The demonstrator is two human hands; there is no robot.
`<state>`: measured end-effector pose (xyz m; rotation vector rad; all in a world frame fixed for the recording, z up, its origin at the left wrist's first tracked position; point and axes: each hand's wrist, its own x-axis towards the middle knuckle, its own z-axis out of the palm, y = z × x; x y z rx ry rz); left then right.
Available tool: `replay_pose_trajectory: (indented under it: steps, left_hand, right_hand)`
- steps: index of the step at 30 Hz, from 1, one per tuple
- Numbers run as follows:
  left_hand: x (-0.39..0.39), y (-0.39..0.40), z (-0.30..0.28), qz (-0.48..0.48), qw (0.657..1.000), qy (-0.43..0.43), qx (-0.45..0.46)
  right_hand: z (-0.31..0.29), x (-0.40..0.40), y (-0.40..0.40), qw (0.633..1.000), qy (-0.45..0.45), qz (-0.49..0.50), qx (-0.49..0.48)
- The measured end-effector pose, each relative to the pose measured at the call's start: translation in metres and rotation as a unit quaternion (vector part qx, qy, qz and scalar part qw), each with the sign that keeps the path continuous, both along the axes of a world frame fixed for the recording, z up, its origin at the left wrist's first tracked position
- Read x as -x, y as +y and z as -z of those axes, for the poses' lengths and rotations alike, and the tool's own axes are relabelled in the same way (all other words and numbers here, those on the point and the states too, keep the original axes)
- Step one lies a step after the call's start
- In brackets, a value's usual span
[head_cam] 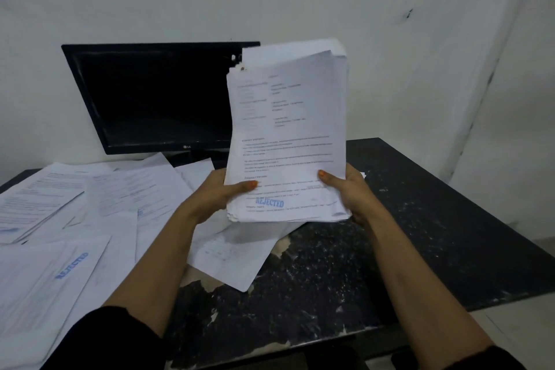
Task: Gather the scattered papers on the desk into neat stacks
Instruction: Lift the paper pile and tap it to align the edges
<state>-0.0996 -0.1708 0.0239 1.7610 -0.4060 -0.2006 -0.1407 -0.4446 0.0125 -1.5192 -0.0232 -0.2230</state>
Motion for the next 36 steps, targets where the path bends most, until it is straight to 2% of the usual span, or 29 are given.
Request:
replay_pose_trajectory:
  steps: [4,7,11,16,21,26,36]
  left_hand:
    - [-0.003,-0.010,-0.002,-0.031,0.996,-0.080,-0.023]
    - [-0.006,-0.017,0.006,-0.069,0.991,-0.114,0.002]
    - [-0.002,-0.024,0.025,-0.111,0.987,-0.098,0.061]
    - [0.001,-0.023,0.040,-0.121,0.988,-0.062,0.066]
    - [-0.007,-0.021,-0.011,-0.170,0.972,-0.137,0.087]
    - [-0.014,-0.028,-0.074,-0.159,0.954,-0.205,0.148]
    - [0.002,-0.059,-0.090,-0.272,0.913,-0.259,0.160]
  right_hand:
    - [0.001,0.000,0.006,0.997,-0.027,0.034,0.062]
    - [0.004,0.000,0.011,0.997,-0.035,0.066,0.036]
    - [0.007,-0.002,0.017,0.996,-0.024,0.079,0.021]
    - [0.006,0.000,0.024,0.997,-0.022,0.071,0.032]
    - [-0.029,0.001,0.029,0.992,-0.088,0.086,0.010]
    - [-0.072,0.000,0.034,0.981,-0.156,0.116,-0.008]
    - [-0.095,0.001,0.061,0.961,-0.212,0.179,-0.007]
